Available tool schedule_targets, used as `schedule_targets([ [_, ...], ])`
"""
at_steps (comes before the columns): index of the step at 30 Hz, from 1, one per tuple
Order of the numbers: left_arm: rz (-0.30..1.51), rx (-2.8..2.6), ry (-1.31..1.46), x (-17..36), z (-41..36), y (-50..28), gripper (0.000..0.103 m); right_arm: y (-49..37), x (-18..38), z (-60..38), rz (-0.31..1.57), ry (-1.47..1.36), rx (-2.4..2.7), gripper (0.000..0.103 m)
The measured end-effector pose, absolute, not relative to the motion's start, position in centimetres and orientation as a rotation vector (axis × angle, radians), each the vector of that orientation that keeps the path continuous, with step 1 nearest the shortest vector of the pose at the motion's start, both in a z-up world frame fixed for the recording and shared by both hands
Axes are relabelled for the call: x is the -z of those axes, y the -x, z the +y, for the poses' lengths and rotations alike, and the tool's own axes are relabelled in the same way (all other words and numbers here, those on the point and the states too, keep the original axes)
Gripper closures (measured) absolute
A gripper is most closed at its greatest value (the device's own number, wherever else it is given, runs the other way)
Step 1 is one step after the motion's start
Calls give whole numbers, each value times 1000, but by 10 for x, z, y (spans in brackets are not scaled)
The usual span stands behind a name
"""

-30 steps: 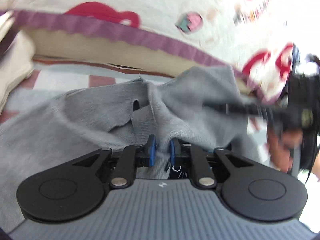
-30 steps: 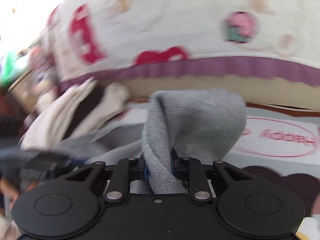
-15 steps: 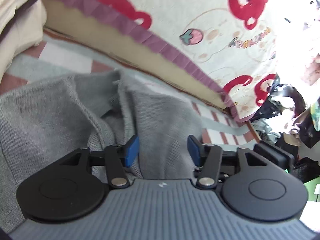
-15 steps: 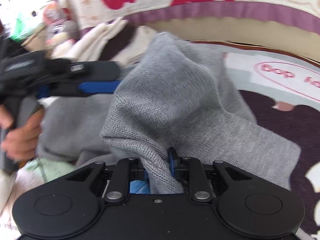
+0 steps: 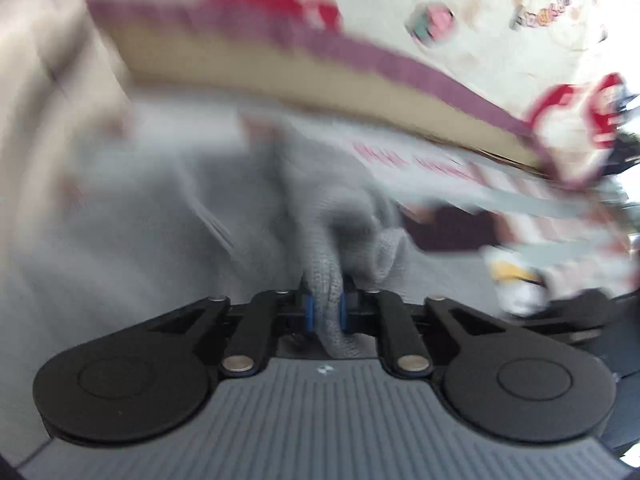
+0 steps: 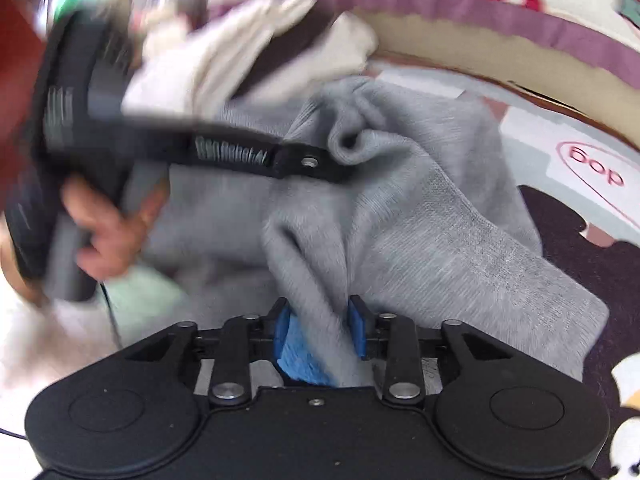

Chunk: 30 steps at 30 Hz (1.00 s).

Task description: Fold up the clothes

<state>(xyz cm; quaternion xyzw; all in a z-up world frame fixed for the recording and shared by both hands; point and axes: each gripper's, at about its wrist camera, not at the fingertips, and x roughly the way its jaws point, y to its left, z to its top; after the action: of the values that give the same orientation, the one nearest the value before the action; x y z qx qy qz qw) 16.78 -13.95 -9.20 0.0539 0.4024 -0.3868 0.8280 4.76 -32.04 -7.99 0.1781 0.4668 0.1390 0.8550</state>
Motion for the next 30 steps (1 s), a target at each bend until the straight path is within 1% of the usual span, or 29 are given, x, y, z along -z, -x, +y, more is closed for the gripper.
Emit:
schedule_targets([
  [1,816,775,-142,89,-140,-165,92,-44,76,-337,941,-474,-286,62],
  [2,817,766,-140,88,-139,-167,93,-45,74,-355,913,-573,-253,52],
  [4,866,765,-102,92,-133,-175,93,-46,74,-391,906,-705,-135,44],
  [7,916,739,-74,102,-128,-182,92,-48,74,-442,894,-877,41,43],
  [9,932,736,-60,103,-126,-187,92,-40,81,-461,934,-859,126,43],
  [11,939,738,-52,105,-125,-187,92,-27,92,-470,982,-896,168,42],
  [13,941,738,-51,106,-126,-186,92,-12,113,-474,997,-1038,154,42],
  [16,949,732,-30,105,-126,-188,92,2,145,-471,1010,-1285,92,31],
  [18,960,712,9,107,-123,-191,91,-2,154,-461,1025,-1349,95,31],
  [24,999,722,62,115,-119,-195,91,-25,168,-456,985,-1411,313,31],
  [27,1067,770,116,125,-119,-193,92,-38,164,-445,968,-1319,393,30],
  [28,1069,771,104,127,-120,-191,92,-45,158,-438,952,-1235,388,42],
  [29,1058,767,88,128,-121,-190,92,-51,153,-430,936,-1151,383,68],
  [30,1041,770,87,126,-121,-189,92,-58,145,-422,918,-1048,374,76],
])
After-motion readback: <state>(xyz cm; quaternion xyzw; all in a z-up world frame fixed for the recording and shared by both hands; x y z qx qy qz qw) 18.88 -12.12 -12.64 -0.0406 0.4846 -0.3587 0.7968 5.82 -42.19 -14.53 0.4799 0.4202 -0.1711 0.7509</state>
